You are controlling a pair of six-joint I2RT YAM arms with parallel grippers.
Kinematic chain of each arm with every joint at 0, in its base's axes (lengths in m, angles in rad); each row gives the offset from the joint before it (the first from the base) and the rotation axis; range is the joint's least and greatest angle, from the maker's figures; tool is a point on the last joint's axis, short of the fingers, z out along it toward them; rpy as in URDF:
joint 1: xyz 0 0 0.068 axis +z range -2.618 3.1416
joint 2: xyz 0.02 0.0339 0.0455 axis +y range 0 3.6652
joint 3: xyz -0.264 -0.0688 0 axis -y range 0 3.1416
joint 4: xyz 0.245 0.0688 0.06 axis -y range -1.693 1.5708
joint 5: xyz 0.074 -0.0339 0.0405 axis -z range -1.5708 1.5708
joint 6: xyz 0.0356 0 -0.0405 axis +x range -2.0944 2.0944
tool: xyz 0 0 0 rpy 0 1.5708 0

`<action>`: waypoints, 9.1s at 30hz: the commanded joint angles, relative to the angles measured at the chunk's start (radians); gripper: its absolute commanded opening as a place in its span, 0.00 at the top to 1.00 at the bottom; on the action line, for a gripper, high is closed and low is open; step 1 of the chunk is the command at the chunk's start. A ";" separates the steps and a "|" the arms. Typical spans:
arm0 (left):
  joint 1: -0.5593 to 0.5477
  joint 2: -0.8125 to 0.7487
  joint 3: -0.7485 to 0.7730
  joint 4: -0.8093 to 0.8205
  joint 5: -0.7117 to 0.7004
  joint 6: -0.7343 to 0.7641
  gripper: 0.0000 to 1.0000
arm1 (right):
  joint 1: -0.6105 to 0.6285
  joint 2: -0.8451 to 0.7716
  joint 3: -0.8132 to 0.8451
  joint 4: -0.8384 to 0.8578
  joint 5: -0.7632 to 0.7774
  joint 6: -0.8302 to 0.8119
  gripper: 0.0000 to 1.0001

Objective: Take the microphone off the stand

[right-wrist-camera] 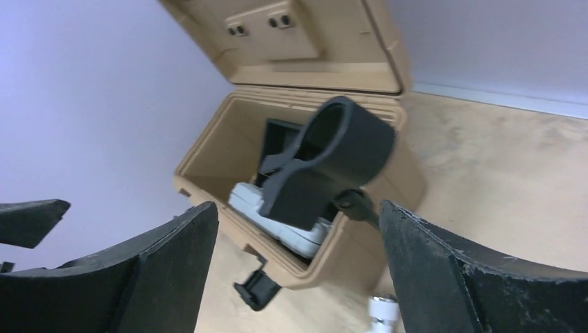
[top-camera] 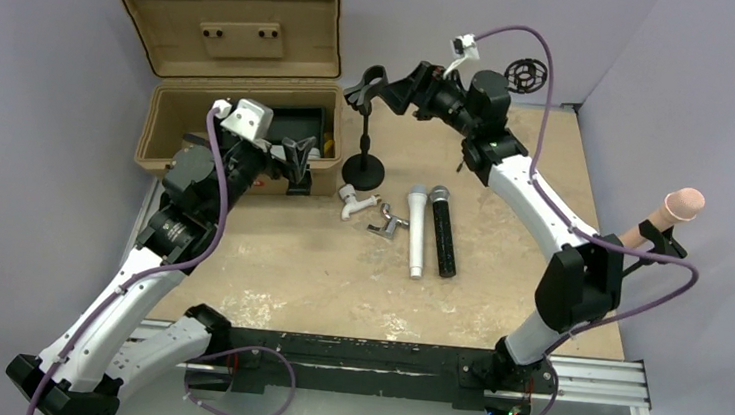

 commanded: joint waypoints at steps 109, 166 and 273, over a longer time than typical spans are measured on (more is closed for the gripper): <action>-0.078 0.018 -0.006 0.069 0.089 -0.120 0.09 | 0.064 -0.783 -0.382 -0.738 1.577 0.130 0.01; -0.470 -0.001 -0.041 0.089 -0.123 0.065 0.08 | -0.378 -0.500 -0.114 -0.752 2.120 0.108 0.03; -0.355 -0.314 -0.059 -0.422 -0.377 -0.323 0.07 | 0.382 -0.178 -0.002 -0.215 -0.663 -0.763 1.00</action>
